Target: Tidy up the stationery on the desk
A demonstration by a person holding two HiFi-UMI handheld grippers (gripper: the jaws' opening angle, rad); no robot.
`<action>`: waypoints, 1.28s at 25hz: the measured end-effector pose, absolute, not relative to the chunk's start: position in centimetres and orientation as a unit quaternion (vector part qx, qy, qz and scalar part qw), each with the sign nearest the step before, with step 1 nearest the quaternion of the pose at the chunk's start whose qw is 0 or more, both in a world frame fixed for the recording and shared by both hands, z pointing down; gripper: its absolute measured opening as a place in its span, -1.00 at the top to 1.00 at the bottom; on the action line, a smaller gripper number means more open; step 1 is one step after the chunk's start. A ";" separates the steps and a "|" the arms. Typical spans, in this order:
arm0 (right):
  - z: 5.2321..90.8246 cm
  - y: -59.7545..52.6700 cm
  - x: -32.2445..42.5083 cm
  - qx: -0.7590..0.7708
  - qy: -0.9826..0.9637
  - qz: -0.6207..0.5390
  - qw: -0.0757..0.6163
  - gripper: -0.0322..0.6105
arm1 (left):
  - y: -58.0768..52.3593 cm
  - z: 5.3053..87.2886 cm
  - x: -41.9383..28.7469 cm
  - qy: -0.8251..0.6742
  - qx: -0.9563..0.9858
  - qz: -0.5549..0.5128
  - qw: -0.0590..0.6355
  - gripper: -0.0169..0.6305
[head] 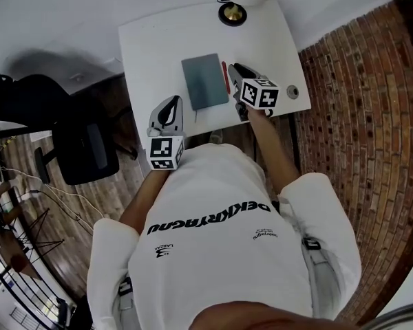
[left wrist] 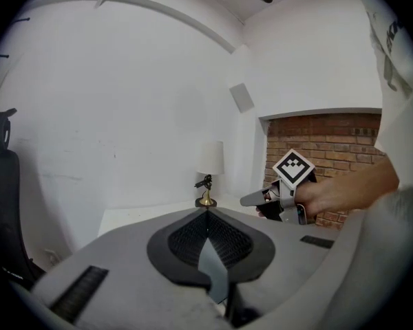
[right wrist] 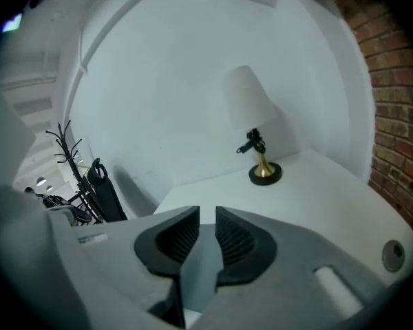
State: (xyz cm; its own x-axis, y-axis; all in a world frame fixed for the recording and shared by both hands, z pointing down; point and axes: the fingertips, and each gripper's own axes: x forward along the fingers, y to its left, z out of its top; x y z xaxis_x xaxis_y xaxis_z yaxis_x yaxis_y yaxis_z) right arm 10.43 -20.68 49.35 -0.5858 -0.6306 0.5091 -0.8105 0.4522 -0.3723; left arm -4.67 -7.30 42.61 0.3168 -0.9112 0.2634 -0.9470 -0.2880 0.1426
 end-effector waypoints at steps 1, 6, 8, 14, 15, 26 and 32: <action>48.3 -20.2 10.3 0.435 -0.842 0.287 0.138 0.70 | -7.4 42.4 -4.6 -0.579 0.800 0.060 0.141 0.95; 44.2 -17.8 9.5 0.456 -0.855 0.226 0.096 0.71 | -7.7 41.0 -4.2 -0.572 0.808 0.050 0.132 0.95; 43.0 -16.8 9.2 0.463 -0.857 0.209 0.089 0.83 | -7.8 40.6 -3.8 -0.566 0.814 0.051 0.123 0.95; 41.0 -13.8 8.2 0.473 -0.863 0.162 0.075 0.93 | -7.6 40.5 -3.2 -0.551 0.824 0.052 0.116 0.95; 40.7 -13.3 7.9 0.471 -0.865 0.160 0.066 0.93 | -7.6 40.4 -3.2 -0.549 0.826 0.051 0.116 0.95; 40.7 -10.2 7.4 0.471 -0.868 0.154 0.041 0.92 | -6.8 40.4 -2.4 -0.531 0.838 0.054 0.108 0.95; 40.7 -9.4 7.1 0.470 -0.868 0.156 0.040 0.92 | -6.5 40.6 -2.2 -0.526 0.842 0.057 0.107 0.95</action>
State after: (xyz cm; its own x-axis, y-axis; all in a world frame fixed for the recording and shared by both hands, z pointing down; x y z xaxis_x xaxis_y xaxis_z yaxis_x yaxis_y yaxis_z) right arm 7.10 -9.44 40.67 -0.5552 -0.8032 0.2161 -0.8282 0.5101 -0.2321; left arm -2.21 -6.51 40.56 0.4394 -0.8740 0.2074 -0.8981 -0.4230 0.1199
